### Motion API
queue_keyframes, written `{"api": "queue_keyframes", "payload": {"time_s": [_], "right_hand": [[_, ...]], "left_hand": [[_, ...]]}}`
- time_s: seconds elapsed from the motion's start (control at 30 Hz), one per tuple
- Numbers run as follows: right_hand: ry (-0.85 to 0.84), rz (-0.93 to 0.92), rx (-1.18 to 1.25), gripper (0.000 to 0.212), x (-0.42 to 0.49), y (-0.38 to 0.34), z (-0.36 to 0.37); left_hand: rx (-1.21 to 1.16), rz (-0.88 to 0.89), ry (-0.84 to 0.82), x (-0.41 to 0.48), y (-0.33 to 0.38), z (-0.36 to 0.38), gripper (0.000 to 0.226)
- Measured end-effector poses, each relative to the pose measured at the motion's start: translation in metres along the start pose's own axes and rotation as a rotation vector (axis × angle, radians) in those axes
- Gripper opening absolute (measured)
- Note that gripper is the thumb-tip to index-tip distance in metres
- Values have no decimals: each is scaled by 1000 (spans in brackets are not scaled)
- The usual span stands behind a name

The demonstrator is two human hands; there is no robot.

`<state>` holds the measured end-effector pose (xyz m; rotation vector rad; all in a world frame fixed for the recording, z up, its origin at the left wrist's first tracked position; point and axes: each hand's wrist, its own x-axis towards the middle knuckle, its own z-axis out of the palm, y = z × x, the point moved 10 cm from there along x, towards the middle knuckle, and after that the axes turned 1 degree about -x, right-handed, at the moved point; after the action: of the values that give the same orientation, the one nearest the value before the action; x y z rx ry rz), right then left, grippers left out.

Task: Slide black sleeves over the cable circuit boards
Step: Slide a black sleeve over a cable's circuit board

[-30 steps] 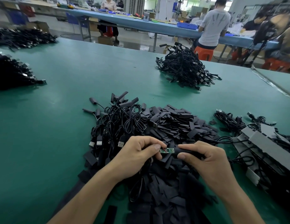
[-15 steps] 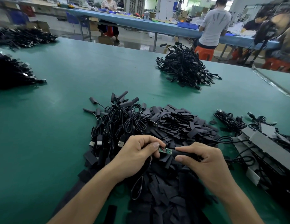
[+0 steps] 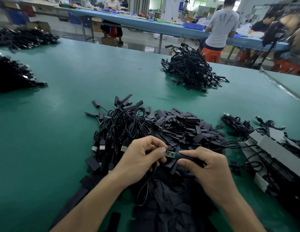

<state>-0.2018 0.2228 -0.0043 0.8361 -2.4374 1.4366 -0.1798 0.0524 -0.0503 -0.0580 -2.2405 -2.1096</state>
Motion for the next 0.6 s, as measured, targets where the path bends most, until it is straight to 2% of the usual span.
{"api": "queue_keyframes", "payload": {"time_s": [0.17,0.43,0.6], "right_hand": [[35,-64,-44,21,-1,-6,1],[58,-73,-71,19,0,-4,-5],[42,-128,-43,17,-1,-9,-3]], "left_hand": [[-42,21,48,0,1,-6,9],[-24,52,-2,-1,7,-4,20],[30,51,75,0,6,-10,19]]}}
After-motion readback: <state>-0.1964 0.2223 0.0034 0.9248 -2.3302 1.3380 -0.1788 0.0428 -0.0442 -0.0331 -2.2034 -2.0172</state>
